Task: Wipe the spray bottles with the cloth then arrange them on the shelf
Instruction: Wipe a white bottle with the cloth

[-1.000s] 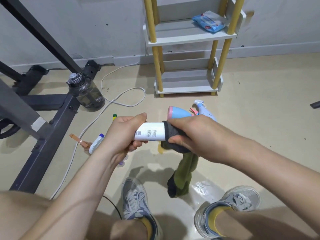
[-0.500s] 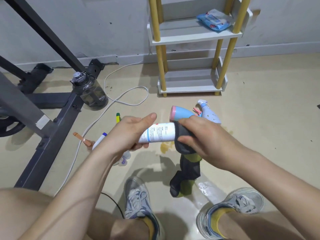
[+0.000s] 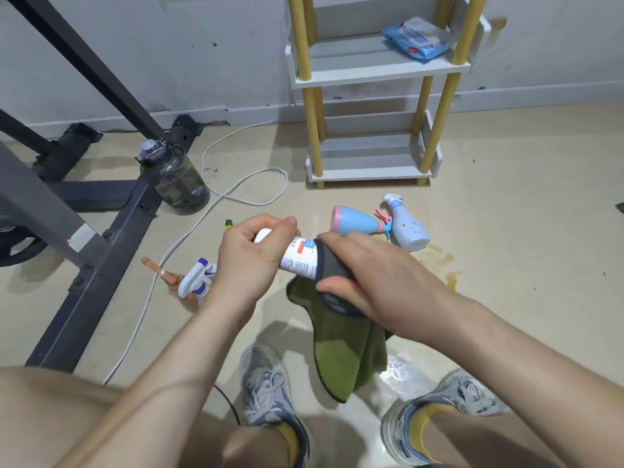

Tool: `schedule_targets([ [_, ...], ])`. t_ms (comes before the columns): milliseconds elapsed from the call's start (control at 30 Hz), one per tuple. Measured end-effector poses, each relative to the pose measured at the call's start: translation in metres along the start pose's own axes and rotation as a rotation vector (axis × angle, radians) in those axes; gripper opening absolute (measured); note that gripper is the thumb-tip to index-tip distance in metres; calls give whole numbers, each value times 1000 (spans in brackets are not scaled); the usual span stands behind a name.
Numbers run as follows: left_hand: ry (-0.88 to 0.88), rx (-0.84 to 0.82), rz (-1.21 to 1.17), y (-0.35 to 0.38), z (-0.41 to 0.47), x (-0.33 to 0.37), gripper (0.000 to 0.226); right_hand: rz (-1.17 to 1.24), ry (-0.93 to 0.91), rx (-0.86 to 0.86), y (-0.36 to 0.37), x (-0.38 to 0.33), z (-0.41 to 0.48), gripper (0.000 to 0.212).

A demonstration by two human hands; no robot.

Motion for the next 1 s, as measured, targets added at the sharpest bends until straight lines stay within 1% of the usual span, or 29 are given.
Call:
schedule_targets([
  [33,-92,7,-40,3,-2,0,28,-197,-19,46,0,0,1,45],
  [67,-174,15,-81,6,-3,0,29,-318,-49,89,0,0,2,48],
  [100,-226,20,-98,7,-4,1,28,-367,-76,117,0,-1,4,48],
  [133,-234,25,-99,7,-5,2,28,-355,-101,132,0,-2,5,48],
  [167,-201,35,-93,6,-4,3,28,-286,-102,120,-1,-4,7,48],
  [200,-132,42,-89,5,-3,3,29,-172,-77,102,-3,-7,9,48],
  [233,-47,38,-68,5,-3,4,29,-37,-27,75,-5,-11,12,47],
  [267,44,27,-30,5,-4,4,27,83,28,9,-8,-13,14,42],
  [333,228,-55,100,9,-7,5,21,234,100,-149,-13,-11,23,29],
  [367,309,-116,168,10,-9,5,15,298,113,-177,-13,-10,26,25],
  [400,350,-178,211,11,-9,6,10,347,122,-162,-11,-10,27,24],
  [433,329,-205,233,10,-7,6,16,337,137,-124,-7,-8,26,24],
  [467,257,-195,236,8,-5,8,28,204,136,-52,-3,-6,25,22],
  [500,156,-161,270,4,-2,12,39,-26,127,33,5,-4,23,22],
  [533,49,-139,357,2,0,15,48,-255,123,109,13,-4,20,25],
  [567,-76,-165,479,2,0,17,57,-410,105,181,21,-5,18,28],
  [600,-190,-222,565,4,-1,18,63,-477,84,231,27,-5,18,30],
  [633,-263,-266,608,7,-3,18,64,-483,73,256,31,-5,17,32],
  [667,-258,-273,650,9,-6,18,61,-465,89,274,33,-4,17,37],
  [700,-178,-256,702,10,-7,15,55,-419,127,250,33,-3,18,41],
  [733,-32,-233,761,11,-7,11,45,-348,167,201,31,-1,19,44],
  [767,143,-239,763,11,-10,10,32,-240,201,143,27,2,20,42],
  [800,277,-274,719,12,-11,10,17,-88,250,42,25,6,20,39],
  [833,343,-336,629,11,-11,10,3,63,269,-22,24,12,21,39],
  [867,341,-401,512,9,-10,10,9,193,274,-52,23,15,20,43],
  [900,273,-447,363,7,-9,11,14,298,272,-62,22,15,18,50],
  [933,182,-443,274,6,-6,10,12,351,263,-71,23,15,16,58],
  [967,99,-381,268,5,-4,10,18,337,261,-77,24,13,14,64],
  [1000,36,-321,378,4,-2,10,34,262,265,-78,26,10,12,67],
])
Point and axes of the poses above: each hand's wrist, its own z-axis towards the middle knuckle, its own y-axis out of the palm, x = y × z, the point moved 1 cm from there along z, towards the middle knuckle, and after that the axes turned 11 degrees about -x, right-handed, at the moved point
